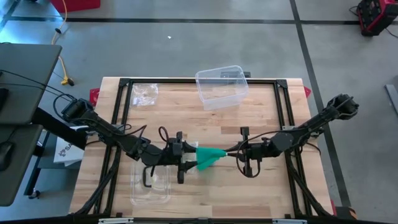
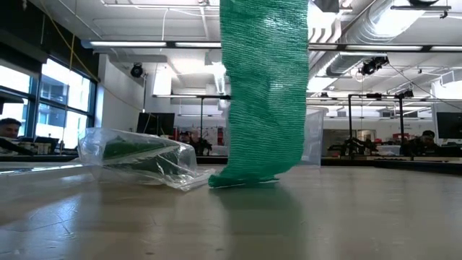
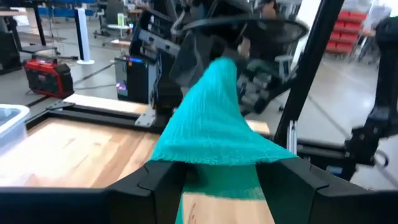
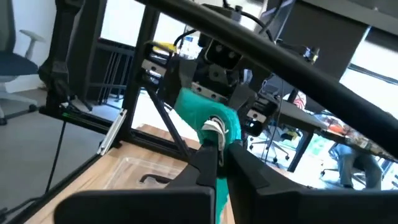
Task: Roll bandage
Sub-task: Roll the blue bandage
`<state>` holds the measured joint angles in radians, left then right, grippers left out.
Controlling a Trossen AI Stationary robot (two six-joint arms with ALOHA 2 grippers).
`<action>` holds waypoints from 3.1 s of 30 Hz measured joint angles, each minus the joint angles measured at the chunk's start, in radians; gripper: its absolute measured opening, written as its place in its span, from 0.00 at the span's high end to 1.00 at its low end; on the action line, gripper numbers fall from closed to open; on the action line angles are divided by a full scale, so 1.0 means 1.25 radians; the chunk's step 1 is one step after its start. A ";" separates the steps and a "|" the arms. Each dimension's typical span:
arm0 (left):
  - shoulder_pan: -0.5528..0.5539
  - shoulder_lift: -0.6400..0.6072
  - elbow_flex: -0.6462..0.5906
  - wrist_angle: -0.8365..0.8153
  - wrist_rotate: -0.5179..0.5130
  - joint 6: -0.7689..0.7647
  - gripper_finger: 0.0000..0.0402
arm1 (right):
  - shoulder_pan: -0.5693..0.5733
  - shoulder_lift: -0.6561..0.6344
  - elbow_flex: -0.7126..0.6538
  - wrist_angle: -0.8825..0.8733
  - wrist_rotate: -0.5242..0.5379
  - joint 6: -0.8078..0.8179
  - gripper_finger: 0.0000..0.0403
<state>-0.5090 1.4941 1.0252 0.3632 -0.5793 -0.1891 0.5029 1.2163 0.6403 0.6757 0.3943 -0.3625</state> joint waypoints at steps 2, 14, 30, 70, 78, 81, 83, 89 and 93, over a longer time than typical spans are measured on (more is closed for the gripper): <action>-0.004 -0.013 0.000 -0.043 0.001 0.000 0.53 | 0.004 -0.009 0.000 -0.006 0.021 0.008 0.99; -0.051 -0.064 -0.001 -0.239 -0.061 0.016 0.53 | 0.012 -0.038 0.000 -0.083 0.060 0.157 1.00; -0.173 0.113 -0.001 0.042 -0.342 0.445 0.61 | -0.036 -0.072 -0.196 0.118 -0.007 0.640 1.00; -0.006 0.232 0.133 0.198 -0.205 0.452 0.57 | -0.047 -0.132 -0.210 0.186 -0.097 0.659 1.00; 0.024 0.232 0.132 0.223 -0.140 0.402 0.65 | -0.050 -0.133 -0.210 0.173 -0.092 0.608 1.00; 0.037 0.232 0.132 0.223 -0.124 0.381 0.69 | -0.050 -0.134 -0.210 0.159 -0.092 0.594 0.98; 0.043 0.232 0.132 0.223 -0.127 0.367 0.71 | -0.050 -0.134 -0.210 0.145 -0.092 0.591 0.97; 0.045 0.231 0.132 0.223 -0.138 0.324 0.83 | -0.050 -0.132 -0.210 0.106 -0.091 0.519 0.93; 0.045 0.231 0.132 0.197 -0.128 0.274 0.96 | -0.051 -0.132 -0.210 0.075 -0.060 0.470 0.87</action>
<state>-0.4526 1.7828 1.1900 0.6090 -0.7394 0.1531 0.4389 1.0519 0.3782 0.7691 0.3195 0.2254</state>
